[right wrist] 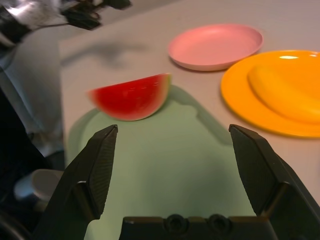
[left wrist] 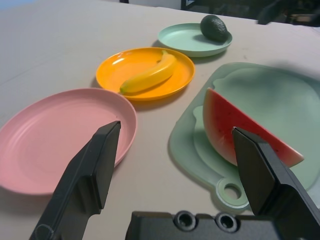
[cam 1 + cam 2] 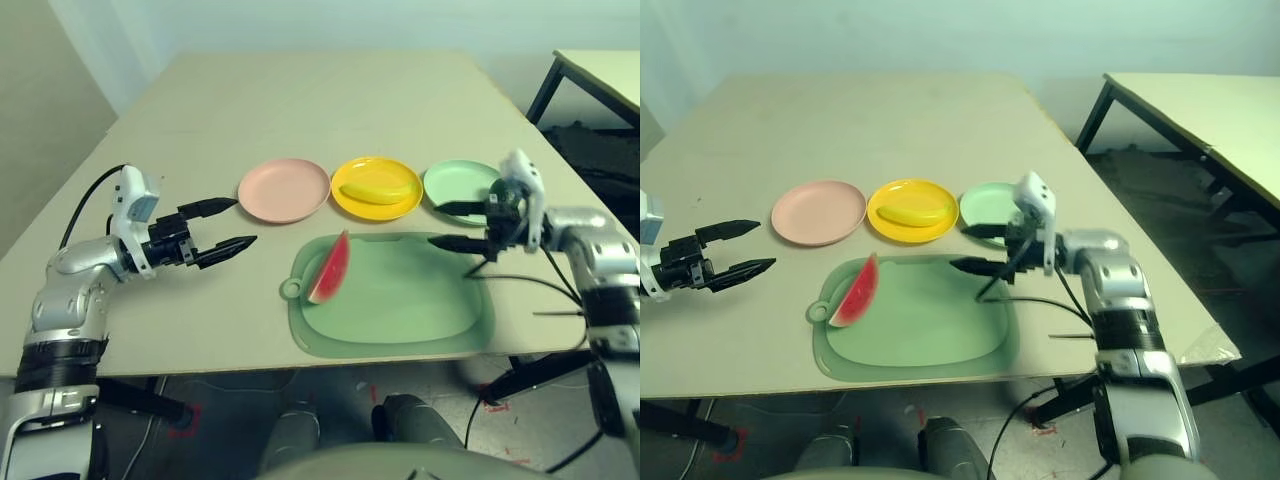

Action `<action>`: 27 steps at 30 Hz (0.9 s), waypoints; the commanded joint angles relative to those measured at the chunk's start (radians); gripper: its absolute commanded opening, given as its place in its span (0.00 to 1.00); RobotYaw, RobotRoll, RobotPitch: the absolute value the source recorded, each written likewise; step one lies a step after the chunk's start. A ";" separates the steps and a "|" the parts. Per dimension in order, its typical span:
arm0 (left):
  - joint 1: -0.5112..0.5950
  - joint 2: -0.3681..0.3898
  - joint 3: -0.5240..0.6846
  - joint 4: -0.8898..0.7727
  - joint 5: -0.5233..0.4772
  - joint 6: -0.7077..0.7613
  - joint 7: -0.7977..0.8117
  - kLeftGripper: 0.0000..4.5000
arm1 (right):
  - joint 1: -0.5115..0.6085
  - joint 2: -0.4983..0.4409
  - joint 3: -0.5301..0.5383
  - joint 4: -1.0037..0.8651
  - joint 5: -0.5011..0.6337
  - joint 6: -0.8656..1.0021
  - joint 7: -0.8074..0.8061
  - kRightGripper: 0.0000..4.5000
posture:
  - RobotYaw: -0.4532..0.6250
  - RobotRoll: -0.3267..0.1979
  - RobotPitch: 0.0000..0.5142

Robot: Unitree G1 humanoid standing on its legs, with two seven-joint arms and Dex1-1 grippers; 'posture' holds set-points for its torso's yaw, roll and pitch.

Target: Place the fruits into color-matched plates.

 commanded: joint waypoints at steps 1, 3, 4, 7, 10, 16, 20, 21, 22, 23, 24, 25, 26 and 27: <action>-0.025 0.002 -0.031 0.022 0.027 -0.016 -0.021 1.00 | 0.034 -0.013 -0.017 0.097 -0.005 -0.213 0.071 1.00 | 0.33 0.62 0.05; -0.042 0.005 -0.048 0.015 0.038 -0.007 -0.026 1.00 | 0.047 -0.018 -0.014 0.165 -0.019 -0.336 0.111 1.00 | 0.33 0.62 0.04; -0.054 0.008 -0.060 0.006 0.043 0.003 -0.029 1.00 | 0.051 -0.018 -0.011 0.193 -0.022 -0.383 0.125 1.00 | 0.33 0.62 0.04; -0.118 0.028 -0.120 -0.026 0.072 0.061 -0.034 1.00 | 0.060 -0.018 0.005 0.264 -0.025 -0.486 0.143 1.00 | 0.32 0.62 0.03; -0.193 0.046 -0.176 -0.035 0.090 0.151 -0.040 1.00 | 0.056 -0.010 0.005 0.304 -0.025 -0.526 0.141 1.00 | 0.31 0.62 0.02; -0.319 0.092 -0.309 -0.054 0.145 0.258 -0.132 1.00 | 0.075 -0.003 0.009 0.314 -0.021 -0.570 0.131 1.00 | 0.27 0.62 0.00; -0.429 0.094 -0.388 0.115 0.268 -0.183 -0.304 1.00 | 0.087 0.001 0.015 0.297 -0.020 -0.572 0.117 1.00 | 0.26 0.62 0.00; -0.465 0.090 -0.408 0.176 0.274 -0.278 -0.331 1.00 | 0.090 0.001 0.016 0.297 -0.021 -0.575 0.116 1.00 | 0.25 0.62 0.00; -0.501 0.088 -0.442 0.223 0.257 -0.368 -0.345 1.00 | 0.094 0.001 0.017 0.299 -0.022 -0.580 0.115 1.00 | 0.25 0.62 0.00; -0.529 0.087 -0.471 0.263 0.241 -0.435 -0.352 1.00 | 0.096 0.001 0.018 0.301 -0.024 -0.583 0.115 1.00 | 0.25 0.62 0.00; -0.557 0.098 -0.540 0.281 0.212 -0.511 -0.352 1.00 | 0.099 0.001 0.018 0.298 -0.023 -0.585 0.114 1.00 | 0.24 0.62 0.00; -0.581 0.107 -0.606 0.298 0.191 -0.582 -0.352 1.00 | 0.101 0.001 0.018 0.295 -0.022 -0.585 0.112 1.00 | 0.24 0.62 0.00; -0.605 0.112 -0.667 0.316 0.173 -0.647 -0.352 1.00 | 0.103 0.001 0.019 0.290 -0.021 -0.585 0.109 1.00 | 0.23 0.62 0.00; -0.633 0.113 -0.745 0.335 0.157 -0.726 -0.352 1.00 | 0.107 0.002 0.017 0.287 -0.020 -0.588 0.105 1.00 | 0.21 0.62 0.00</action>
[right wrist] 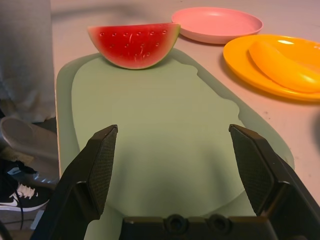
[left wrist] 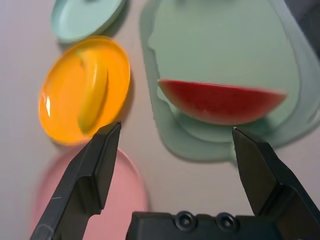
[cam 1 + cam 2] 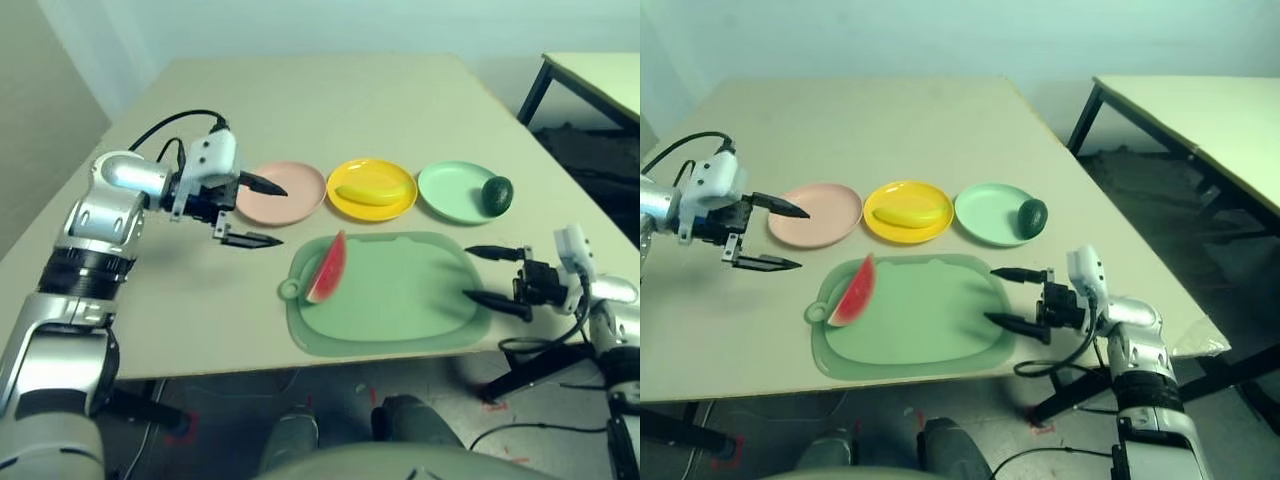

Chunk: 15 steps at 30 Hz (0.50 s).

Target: Place the fruits into color-matched plates.

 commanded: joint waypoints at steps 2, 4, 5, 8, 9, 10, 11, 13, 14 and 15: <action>-0.096 0.005 -0.292 0.083 -0.073 -0.319 -0.011 1.00 | 0.015 0.005 0.005 -0.020 0.000 -0.015 -0.022 1.00 | 0.20 0.62 0.00; -0.143 -0.005 -0.413 0.114 -0.109 -0.419 -0.011 1.00 | 0.026 0.007 0.003 -0.037 0.004 -0.010 -0.037 1.00 | 0.18 0.62 0.00; -0.167 -0.013 -0.471 0.128 -0.121 -0.468 -0.011 1.00 | 0.036 0.007 0.003 -0.050 0.007 -0.008 -0.042 1.00 | 0.17 0.62 0.00; -0.227 -0.040 -0.618 0.183 -0.153 -0.588 -0.011 1.00 | 0.060 0.007 0.005 -0.078 0.011 -0.007 -0.055 1.00 | 0.14 0.62 0.00; -0.246 -0.054 -0.653 0.206 -0.159 -0.614 -0.011 1.00 | 0.067 0.007 0.005 -0.086 0.012 -0.008 -0.060 1.00 | 0.14 0.62 0.00; -0.263 -0.069 -0.684 0.234 -0.161 -0.642 -0.011 1.00 | 0.074 0.008 0.007 -0.095 0.012 -0.008 -0.064 1.00 | 0.13 0.62 0.00; -0.280 -0.082 -0.709 0.261 -0.162 -0.666 -0.011 1.00 | 0.080 0.009 0.009 -0.104 0.013 -0.008 -0.069 1.00 | 0.13 0.62 0.00; -0.314 -0.115 -0.751 0.317 -0.156 -0.706 -0.011 1.00 | 0.092 0.010 0.011 -0.129 0.016 0.001 -0.081 1.00 | 0.12 0.62 0.00; -0.327 -0.127 -0.770 0.340 -0.154 -0.723 -0.011 1.00 | 0.095 0.010 0.012 -0.138 0.017 0.005 -0.087 1.00 | 0.11 0.62 0.00; -0.336 -0.137 -0.787 0.358 -0.153 -0.738 -0.011 1.00 | 0.097 0.010 0.013 -0.145 0.019 0.008 -0.092 1.00 | 0.11 0.62 0.00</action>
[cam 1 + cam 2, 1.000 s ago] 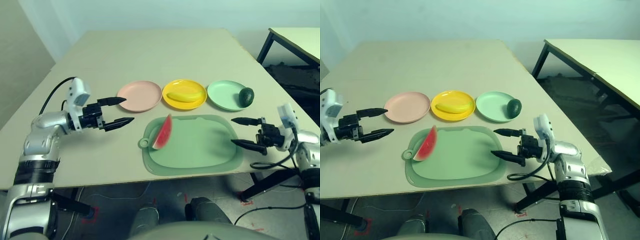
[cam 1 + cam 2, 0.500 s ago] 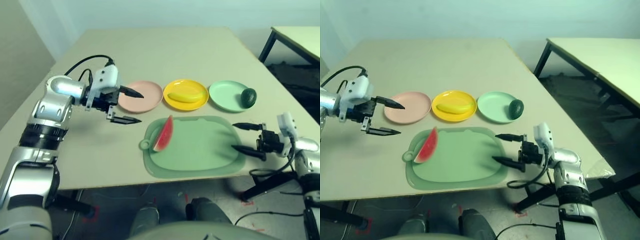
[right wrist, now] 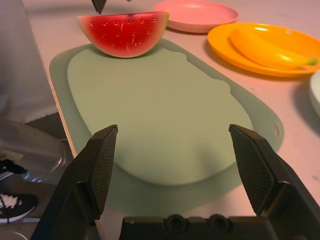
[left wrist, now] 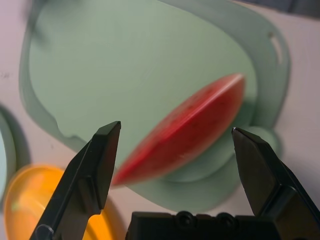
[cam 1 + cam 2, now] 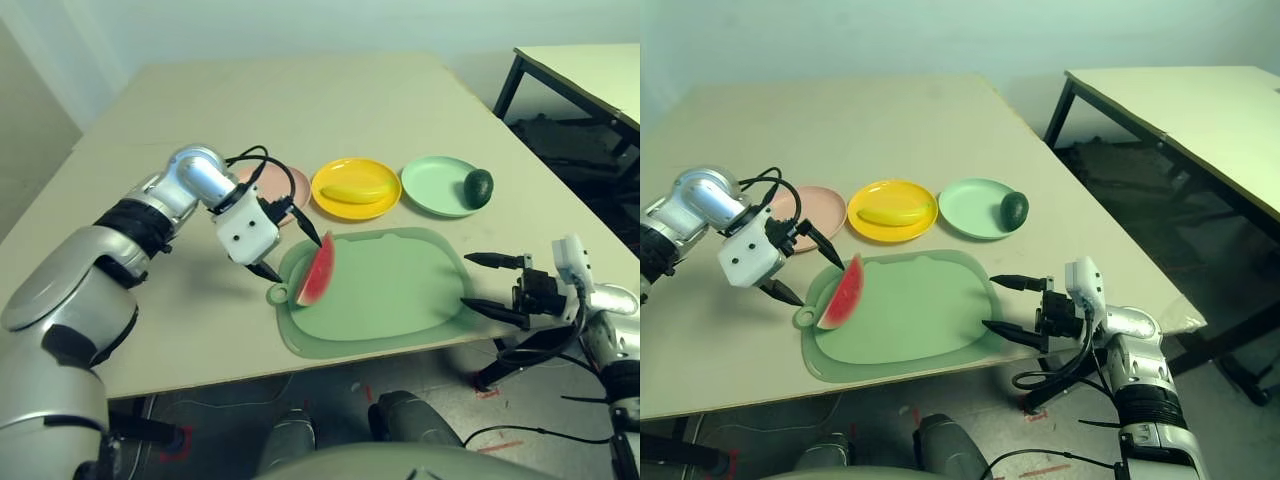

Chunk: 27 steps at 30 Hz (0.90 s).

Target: Place the fruits into color-matched plates.

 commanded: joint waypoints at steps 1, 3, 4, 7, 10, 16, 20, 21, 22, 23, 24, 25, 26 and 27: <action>-0.044 -0.027 -0.075 0.066 0.000 -0.070 -0.010 1.00 | 0.010 0.002 0.007 -0.035 0.009 0.015 -0.019 1.00 | 0.10 0.62 0.00; -0.054 -0.032 -0.120 0.081 0.002 -0.095 -0.010 1.00 | 0.010 0.000 0.008 -0.046 0.013 0.014 -0.017 1.00 | 0.10 0.62 0.00; -0.058 -0.033 -0.139 0.088 0.003 -0.105 -0.010 1.00 | 0.008 -0.001 0.008 -0.050 0.016 0.018 -0.017 1.00 | 0.10 0.62 0.00; -0.066 -0.032 -0.193 0.109 0.008 -0.129 -0.010 1.00 | -0.008 0.000 0.007 -0.057 0.026 0.038 -0.019 1.00 | 0.10 0.62 0.00; -0.067 -0.026 -0.225 0.119 0.003 -0.132 -0.010 1.00 | -0.031 0.011 0.008 -0.056 0.032 0.049 -0.026 1.00 | 0.11 0.62 0.00; -0.040 -0.011 -0.227 0.117 -0.010 -0.128 -0.010 1.00 | -0.066 0.027 0.017 -0.051 0.024 0.067 -0.038 1.00 | 0.12 0.62 0.00; -0.001 -0.030 -0.155 0.127 -0.014 -0.109 -0.010 1.00 | -0.081 0.030 0.023 -0.057 0.025 0.077 -0.036 1.00 | 0.13 0.62 0.00; 0.009 -0.037 -0.135 0.132 -0.008 -0.107 -0.010 1.00 | -0.083 0.031 0.023 -0.062 0.027 0.082 -0.039 1.00 | 0.13 0.62 0.00; 0.018 -0.043 -0.117 0.135 -0.002 -0.103 -0.010 1.00 | -0.085 0.032 0.023 -0.065 0.028 0.086 -0.040 1.00 | 0.13 0.62 0.00; 0.027 -0.048 -0.101 0.137 0.004 -0.101 -0.010 1.00 | -0.085 0.032 0.023 -0.068 0.029 0.089 -0.040 1.00 | 0.13 0.62 0.00; 0.036 -0.054 -0.085 0.140 0.012 -0.099 -0.010 1.00 | -0.085 0.032 0.023 -0.070 0.029 0.091 -0.040 1.00 | 0.13 0.62 0.00; 0.044 -0.060 -0.071 0.142 0.021 -0.098 -0.010 1.00 | -0.085 0.032 0.023 -0.072 0.029 0.092 -0.039 1.00 | 0.13 0.62 0.00; 0.049 -0.065 -0.057 0.144 0.030 -0.097 -0.010 1.00 | -0.085 0.031 0.023 -0.073 0.029 0.094 -0.038 1.00 | 0.13 0.62 0.00; 0.055 -0.072 -0.039 0.148 0.041 -0.095 -0.010 1.00 | -0.084 0.031 0.022 -0.073 0.029 0.095 -0.037 1.00 | 0.13 0.62 0.00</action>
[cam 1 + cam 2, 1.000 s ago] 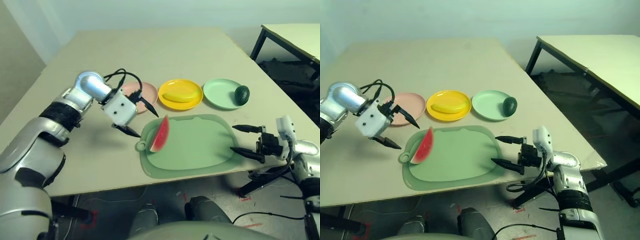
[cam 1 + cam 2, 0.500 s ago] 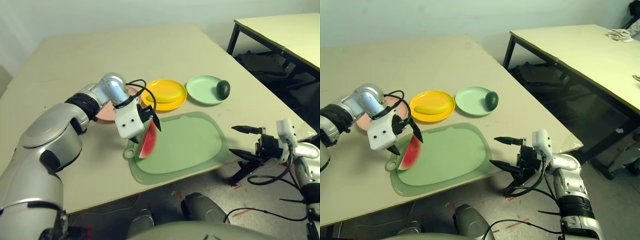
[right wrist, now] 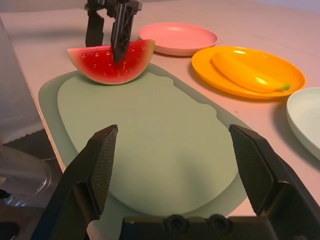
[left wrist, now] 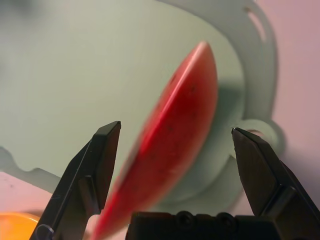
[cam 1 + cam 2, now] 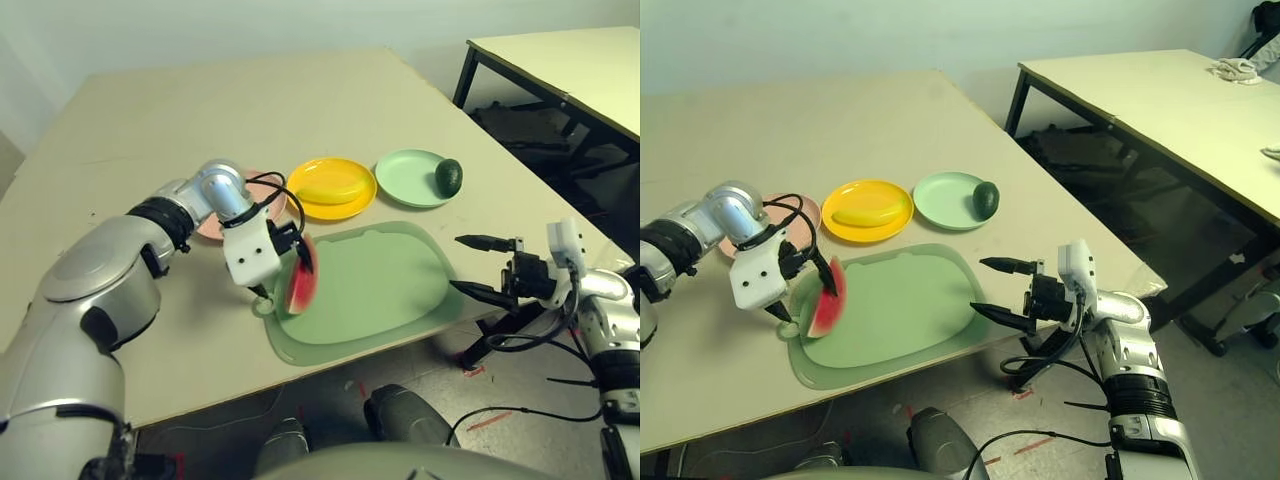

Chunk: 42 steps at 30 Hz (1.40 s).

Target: Place the fruits into color-matched plates.

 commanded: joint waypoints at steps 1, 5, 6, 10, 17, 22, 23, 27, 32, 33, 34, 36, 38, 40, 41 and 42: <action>0.026 -0.022 0.061 0.021 0.039 0.006 -0.007 1.00 | -0.006 0.000 0.011 -0.015 0.011 0.009 0.001 1.00 | 0.13 0.62 0.00; 0.038 -0.039 0.100 0.035 0.082 0.009 -0.007 1.00 | -0.005 0.000 0.012 -0.023 0.010 0.016 -0.001 1.00 | 0.13 0.62 0.00; 0.040 -0.041 0.106 0.038 0.093 0.013 -0.007 1.00 | -0.003 0.000 0.012 -0.026 0.010 0.018 -0.002 1.00 | 0.13 0.62 0.00; 0.039 -0.051 0.122 0.075 0.164 0.026 -0.007 0.91 | 0.001 0.000 0.013 -0.038 0.010 0.024 -0.005 1.00 | 0.12 0.62 0.00; 0.041 -0.064 0.161 0.100 0.220 0.070 -0.007 0.42 | 0.019 0.005 0.017 -0.074 0.012 0.033 -0.015 1.00 | 0.12 0.62 0.00; 0.042 -0.069 0.197 0.107 0.239 0.095 -0.007 0.31 | 0.024 0.008 0.021 -0.081 0.013 0.034 -0.021 1.00 | 0.12 0.62 0.00; 0.041 -0.069 0.207 0.107 0.238 0.104 -0.007 0.29 | 0.024 0.008 0.023 -0.080 0.013 0.034 -0.022 1.00 | 0.12 0.62 0.00; 0.027 -0.063 0.249 0.103 0.219 0.145 -0.007 0.29 | 0.018 0.010 0.025 -0.073 0.012 0.032 -0.024 1.00 | 0.13 0.62 0.00; 0.027 -0.043 0.252 0.090 0.217 0.160 -0.007 0.29 | 0.009 0.010 0.032 -0.063 0.008 0.030 -0.019 1.00 | 0.14 0.62 0.00; 0.029 -0.040 0.252 0.086 0.212 0.166 -0.007 0.29 | 0.008 0.009 0.034 -0.062 0.006 0.030 -0.017 1.00 | 0.14 0.62 0.00; 0.030 -0.037 0.252 0.081 0.207 0.173 -0.007 0.29 | 0.006 0.009 0.035 -0.060 0.006 0.030 -0.016 1.00 | 0.14 0.62 0.00; 0.030 -0.030 0.254 0.071 0.194 0.189 -0.007 0.29 | 0.004 0.011 0.038 -0.061 0.006 0.031 -0.016 1.00 | 0.14 0.62 0.00; 0.028 -0.023 0.259 0.061 0.178 0.211 -0.007 0.29 | 0.002 0.012 0.041 -0.062 0.006 0.031 -0.018 1.00 | 0.14 0.62 0.00; 0.018 -0.016 0.272 0.067 0.176 0.223 -0.007 0.29 | -0.003 0.015 0.042 -0.062 0.007 0.032 -0.021 1.00 | 0.14 0.62 0.00; 0.013 -0.013 0.279 0.073 0.179 0.225 -0.007 0.29 | -0.006 0.018 0.041 -0.061 0.009 0.033 -0.025 1.00 | 0.14 0.62 0.00; 0.005 -0.009 0.291 0.081 0.180 0.232 -0.007 0.29 | -0.010 0.021 0.040 -0.060 0.011 0.035 -0.028 1.00 | 0.14 0.62 0.00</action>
